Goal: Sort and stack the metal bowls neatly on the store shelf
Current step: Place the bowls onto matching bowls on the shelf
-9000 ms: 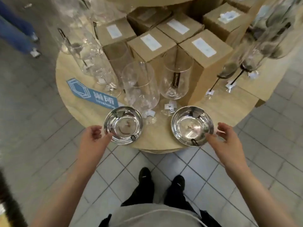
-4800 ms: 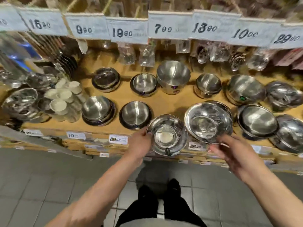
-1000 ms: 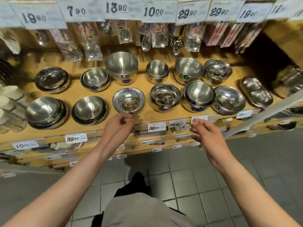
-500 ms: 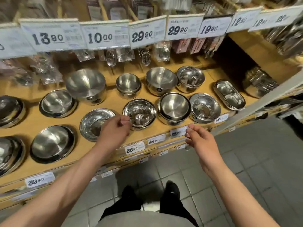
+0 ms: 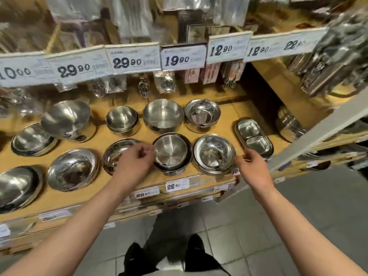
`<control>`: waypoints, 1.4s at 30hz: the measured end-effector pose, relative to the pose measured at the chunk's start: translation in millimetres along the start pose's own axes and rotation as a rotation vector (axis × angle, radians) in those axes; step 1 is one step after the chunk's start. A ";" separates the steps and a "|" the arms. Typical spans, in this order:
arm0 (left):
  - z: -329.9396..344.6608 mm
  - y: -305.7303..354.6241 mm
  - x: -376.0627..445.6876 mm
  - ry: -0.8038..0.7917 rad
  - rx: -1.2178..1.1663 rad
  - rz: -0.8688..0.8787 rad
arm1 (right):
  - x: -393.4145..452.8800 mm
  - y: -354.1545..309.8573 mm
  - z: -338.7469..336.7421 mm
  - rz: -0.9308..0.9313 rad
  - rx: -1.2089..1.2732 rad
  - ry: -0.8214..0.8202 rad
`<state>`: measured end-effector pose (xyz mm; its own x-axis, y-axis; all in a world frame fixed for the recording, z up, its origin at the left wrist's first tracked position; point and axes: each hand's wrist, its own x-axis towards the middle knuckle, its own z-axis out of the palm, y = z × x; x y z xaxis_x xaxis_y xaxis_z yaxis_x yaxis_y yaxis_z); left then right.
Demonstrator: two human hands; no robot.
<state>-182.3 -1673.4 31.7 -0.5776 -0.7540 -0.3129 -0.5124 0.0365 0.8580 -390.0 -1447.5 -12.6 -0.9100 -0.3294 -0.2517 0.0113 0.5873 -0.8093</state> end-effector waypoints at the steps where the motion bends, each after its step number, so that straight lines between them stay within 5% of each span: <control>1: 8.6 2.9 0.9 0.023 -0.020 -0.014 | 10.6 2.0 -3.4 0.004 -0.050 -0.019; 18: 20.2 -3.8 -9.7 0.261 -0.236 -0.111 | 78.0 -3.6 2.1 -0.095 -0.519 -0.231; 27: 45.8 17.2 9.6 0.175 -0.217 -0.060 | 69.8 -0.6 -20.5 -0.197 -0.326 -0.143; 36: 64.4 49.0 52.2 0.001 -0.218 -0.023 | 56.1 4.3 -40.7 0.108 0.194 -0.114; 42: 101.6 80.7 111.6 -0.117 0.143 -0.016 | 32.6 11.0 -48.1 0.186 0.316 0.024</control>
<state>-352.7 -1688.0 24.6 -0.6344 -0.6742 -0.3782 -0.6022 0.1243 0.7886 -439.5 -1416.3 -4.2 -0.8896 -0.2190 -0.4008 0.3015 0.3774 -0.8756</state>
